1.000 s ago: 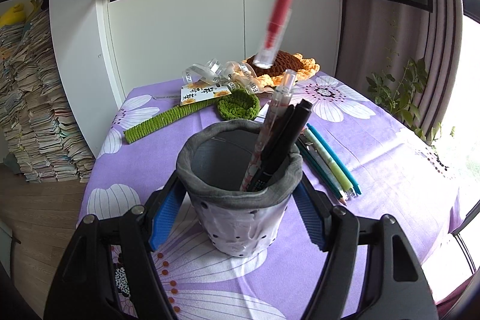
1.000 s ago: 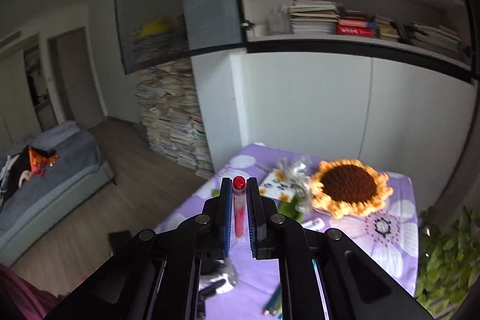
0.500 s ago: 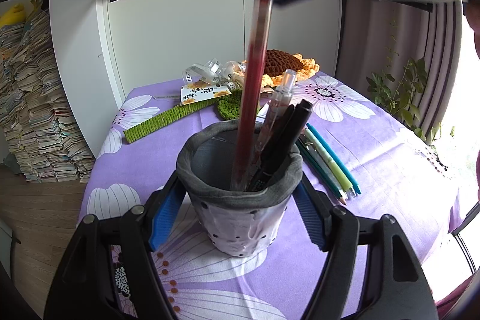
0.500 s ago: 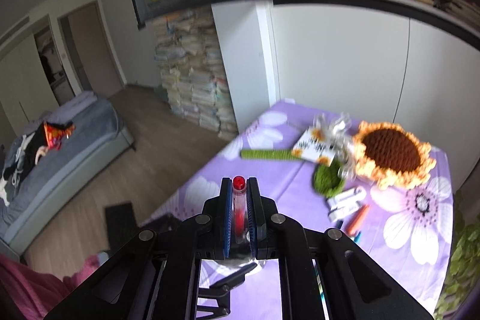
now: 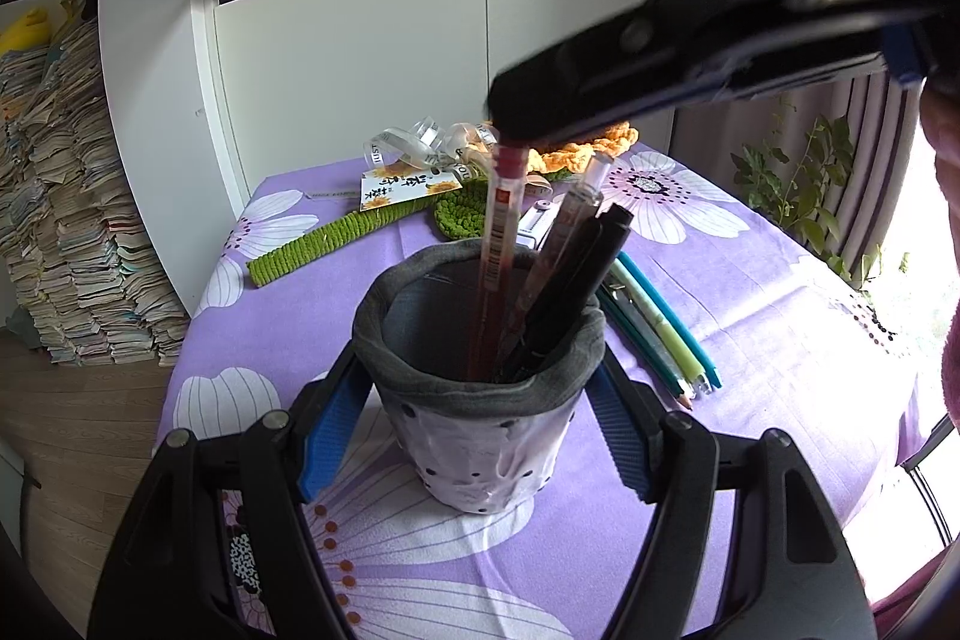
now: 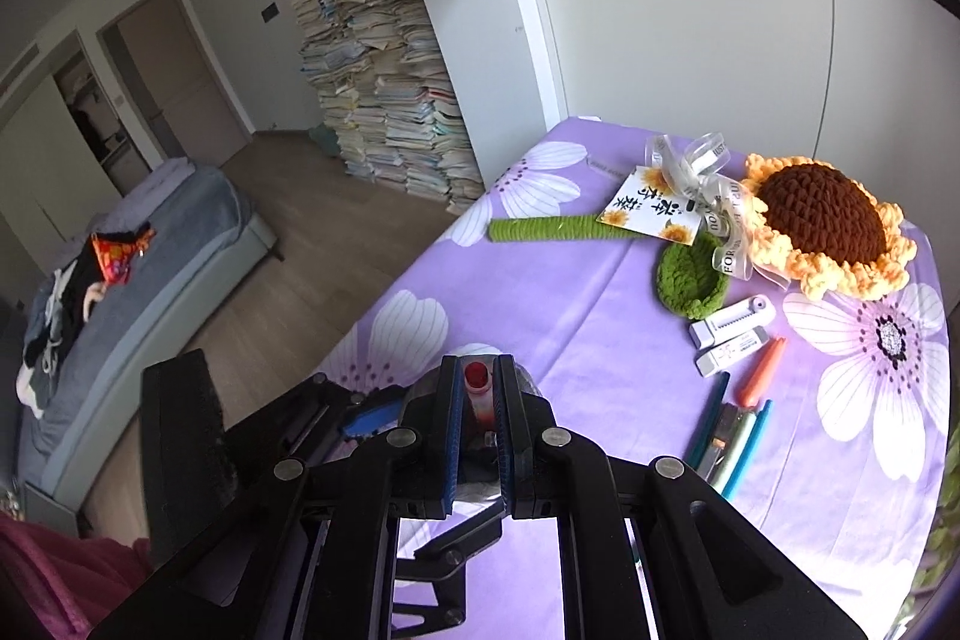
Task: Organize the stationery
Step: 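Lift the red pen and lower it into the pen holder cup, then grasp the blue pen on the cloth with the right gripper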
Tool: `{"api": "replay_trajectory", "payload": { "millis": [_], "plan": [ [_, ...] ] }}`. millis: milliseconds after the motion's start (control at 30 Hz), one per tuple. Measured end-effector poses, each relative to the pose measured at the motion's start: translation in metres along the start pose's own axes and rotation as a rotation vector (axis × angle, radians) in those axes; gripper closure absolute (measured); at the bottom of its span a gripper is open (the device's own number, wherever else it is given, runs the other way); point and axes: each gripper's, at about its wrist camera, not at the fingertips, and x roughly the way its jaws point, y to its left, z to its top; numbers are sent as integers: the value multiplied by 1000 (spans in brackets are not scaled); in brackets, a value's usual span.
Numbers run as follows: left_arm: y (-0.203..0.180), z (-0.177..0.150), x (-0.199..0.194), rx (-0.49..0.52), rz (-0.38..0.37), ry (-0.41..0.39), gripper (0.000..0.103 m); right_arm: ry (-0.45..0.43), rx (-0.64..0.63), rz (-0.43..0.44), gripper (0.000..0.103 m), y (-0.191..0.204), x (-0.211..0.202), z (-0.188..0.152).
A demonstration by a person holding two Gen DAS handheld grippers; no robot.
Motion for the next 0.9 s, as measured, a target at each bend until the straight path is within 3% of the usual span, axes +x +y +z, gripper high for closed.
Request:
{"api": "replay_trajectory", "payload": {
  "millis": [100, 200, 300, 433, 567, 900],
  "plan": [
    [0, 0, 1, 1, 0, -1, 32, -69, 36, 5, 93, -11, -22, 0],
    [0, 0, 0, 0, 0, 0, 32, -122, 102, -84, 93, -36, -44, -1],
    [-1, 0, 0, 0, 4, -3, 32, -50, 229, -234, 93, -81, -38, -13],
    [0, 0, 0, -1, 4, 0, 32, 107, 344, -353, 93, -127, -1, -41],
    [1, 0, -1, 0, 6, 4, 32, 158, 400, -318, 92, -149, 24, -55],
    [2, -1, -2, 2, 0, 4, 32, 199, 373, -347, 92, -153, 53, -53]
  ]
}}
